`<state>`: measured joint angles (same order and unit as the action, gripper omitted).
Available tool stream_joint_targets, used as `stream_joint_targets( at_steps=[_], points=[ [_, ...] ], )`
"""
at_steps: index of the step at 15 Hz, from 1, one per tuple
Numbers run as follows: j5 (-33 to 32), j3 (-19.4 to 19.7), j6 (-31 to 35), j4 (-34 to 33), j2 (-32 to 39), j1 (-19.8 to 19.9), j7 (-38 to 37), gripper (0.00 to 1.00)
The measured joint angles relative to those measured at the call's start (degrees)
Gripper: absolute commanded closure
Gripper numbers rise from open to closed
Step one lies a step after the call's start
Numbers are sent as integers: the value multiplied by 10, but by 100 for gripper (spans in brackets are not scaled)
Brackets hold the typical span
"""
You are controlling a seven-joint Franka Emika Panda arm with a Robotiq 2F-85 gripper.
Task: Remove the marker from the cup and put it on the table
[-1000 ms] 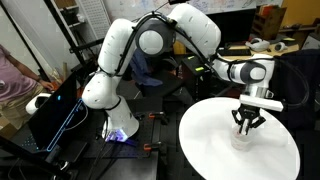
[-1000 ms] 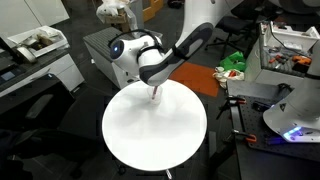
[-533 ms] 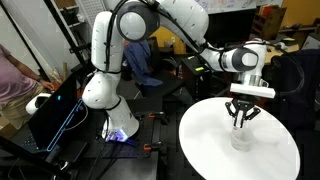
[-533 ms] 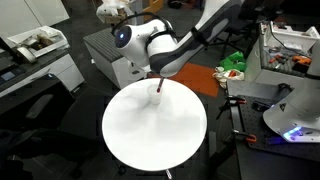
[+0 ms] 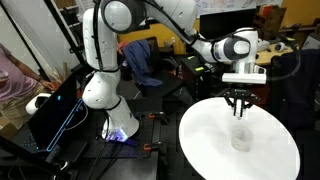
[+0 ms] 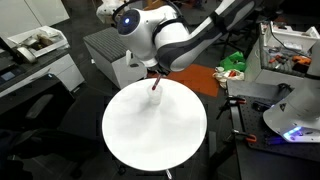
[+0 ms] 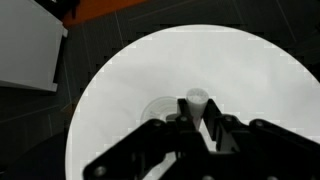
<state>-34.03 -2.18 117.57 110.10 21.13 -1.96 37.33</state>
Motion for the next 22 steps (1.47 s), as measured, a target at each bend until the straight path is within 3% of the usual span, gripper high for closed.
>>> stream_joint_targets(
  at_steps=[7, 12, 17, 22],
  points=[
    [8, -26, 35, 1, -3, -20, -71, 95],
    [57, -46, 45, -8, 13, -36, -106, 95],
    [135, -63, 89, -45, 68, -49, -139, 95],
    [145, -57, 153, -92, 148, -64, -187, 95]
  ],
)
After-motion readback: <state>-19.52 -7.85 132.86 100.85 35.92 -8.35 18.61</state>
